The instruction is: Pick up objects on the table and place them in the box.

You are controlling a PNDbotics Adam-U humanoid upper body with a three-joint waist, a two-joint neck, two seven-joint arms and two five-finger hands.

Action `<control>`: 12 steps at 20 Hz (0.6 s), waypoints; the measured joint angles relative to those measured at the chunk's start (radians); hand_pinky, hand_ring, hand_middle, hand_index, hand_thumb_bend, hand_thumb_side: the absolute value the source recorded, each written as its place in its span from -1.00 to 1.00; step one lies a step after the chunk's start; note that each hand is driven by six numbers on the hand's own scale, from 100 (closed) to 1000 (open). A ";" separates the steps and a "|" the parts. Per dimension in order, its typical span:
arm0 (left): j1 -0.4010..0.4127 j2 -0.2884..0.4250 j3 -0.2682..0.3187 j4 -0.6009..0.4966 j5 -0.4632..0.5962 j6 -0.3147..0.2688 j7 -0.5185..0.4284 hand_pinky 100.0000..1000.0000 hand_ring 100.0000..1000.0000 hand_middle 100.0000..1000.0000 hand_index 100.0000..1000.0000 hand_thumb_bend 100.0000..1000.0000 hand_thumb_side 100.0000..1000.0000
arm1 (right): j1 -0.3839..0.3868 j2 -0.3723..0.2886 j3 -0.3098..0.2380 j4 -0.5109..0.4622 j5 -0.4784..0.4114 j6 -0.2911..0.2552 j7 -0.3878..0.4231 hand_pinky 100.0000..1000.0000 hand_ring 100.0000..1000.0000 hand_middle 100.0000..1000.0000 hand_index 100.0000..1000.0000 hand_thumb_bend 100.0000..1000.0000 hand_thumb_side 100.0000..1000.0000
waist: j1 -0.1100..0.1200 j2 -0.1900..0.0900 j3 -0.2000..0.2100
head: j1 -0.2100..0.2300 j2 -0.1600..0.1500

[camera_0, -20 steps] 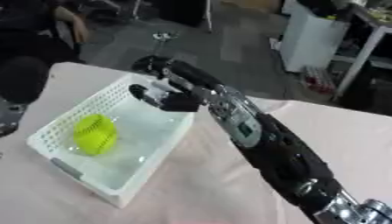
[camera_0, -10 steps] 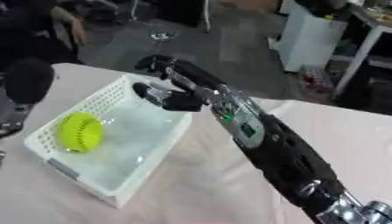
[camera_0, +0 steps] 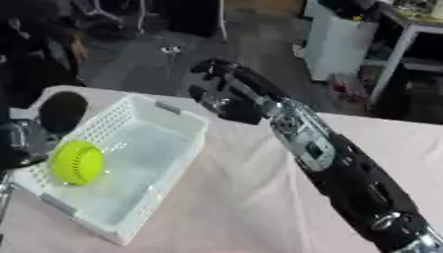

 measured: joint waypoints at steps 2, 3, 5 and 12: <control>0.020 0.013 0.002 0.000 -0.002 0.000 0.000 0.15 0.02 0.44 0.38 0.03 0.26 | 0.028 -0.043 0.000 -0.043 -0.069 0.031 -0.012 0.14 0.53 0.72 0.86 -0.64 0.93 | 0.003 -0.004 -0.018 | 0.001 0.000; 0.030 0.019 0.002 0.000 -0.003 0.001 0.000 0.15 0.02 0.44 0.38 0.03 0.26 | 0.048 -0.067 0.000 -0.072 -0.107 0.047 -0.019 0.13 0.53 0.72 0.87 -0.66 0.92 | 0.004 -0.007 -0.028 | 0.002 0.000; 0.051 0.031 0.004 0.000 -0.003 0.003 -0.002 0.14 0.01 0.44 0.38 0.03 0.26 | 0.100 -0.119 -0.002 -0.138 -0.184 0.081 -0.038 0.11 0.52 0.72 0.87 -0.70 0.91 | 0.008 -0.014 -0.044 | 0.011 0.004; 0.119 0.076 0.037 0.000 -0.016 0.018 0.001 0.13 0.01 0.44 0.38 0.08 0.21 | 0.384 -0.237 -0.067 -0.432 -0.382 0.176 -0.152 0.05 0.49 0.73 0.93 -0.74 0.92 | 0.022 -0.034 -0.108 | 0.053 0.024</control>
